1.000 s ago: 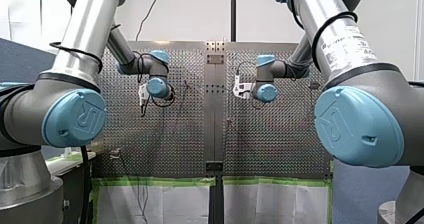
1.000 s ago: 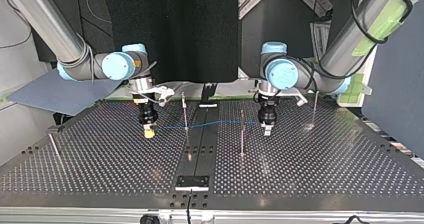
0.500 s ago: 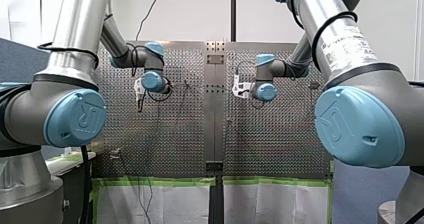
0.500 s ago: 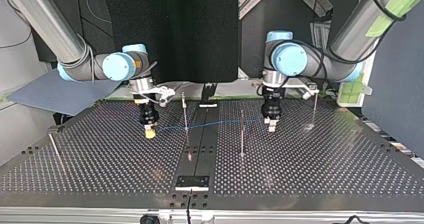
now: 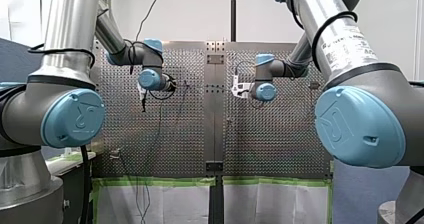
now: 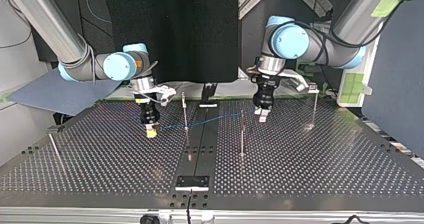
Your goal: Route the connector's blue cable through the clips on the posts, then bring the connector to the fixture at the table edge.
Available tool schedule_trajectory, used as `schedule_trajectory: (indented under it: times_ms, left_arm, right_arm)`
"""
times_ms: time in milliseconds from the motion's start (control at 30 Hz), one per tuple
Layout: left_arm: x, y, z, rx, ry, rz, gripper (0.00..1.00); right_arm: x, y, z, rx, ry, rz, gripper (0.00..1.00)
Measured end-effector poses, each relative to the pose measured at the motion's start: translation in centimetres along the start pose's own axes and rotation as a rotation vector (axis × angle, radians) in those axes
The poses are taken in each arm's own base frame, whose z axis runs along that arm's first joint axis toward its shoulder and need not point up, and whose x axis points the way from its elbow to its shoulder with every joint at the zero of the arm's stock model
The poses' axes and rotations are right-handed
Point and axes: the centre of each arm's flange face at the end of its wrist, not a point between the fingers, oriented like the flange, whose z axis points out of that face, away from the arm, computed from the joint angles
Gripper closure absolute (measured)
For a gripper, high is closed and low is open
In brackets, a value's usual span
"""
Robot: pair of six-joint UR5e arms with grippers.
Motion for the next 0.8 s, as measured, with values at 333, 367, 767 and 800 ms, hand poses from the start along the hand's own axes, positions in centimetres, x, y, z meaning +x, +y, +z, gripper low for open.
schedule_trajectory:
  times_ms: [333, 367, 767, 800]
  left_arm:
    - [-0.4, -1.6, -0.7, 0.065, -0.008, -0.012, 0.00]
    - [-0.4, -1.8, -0.8, 0.070, -0.007, -0.013, 0.00]
    - [-0.2, -2.8, -1.2, 0.088, -0.002, -0.028, 0.00]
    - [-0.2, -2.8, -1.2, 0.085, -0.003, -0.028, 0.00]
  right_arm:
    - [-0.1, -0.1, -0.1, 0.001, -0.005, 0.000, 1.00]
    - [-0.1, -0.1, -0.1, 0.001, -0.005, 0.000, 1.00]
    - [-0.1, -0.1, -0.1, 0.001, -0.011, -0.001, 1.00]
    - [-0.1, -0.1, -0.1, 0.001, -0.011, -0.001, 1.00]
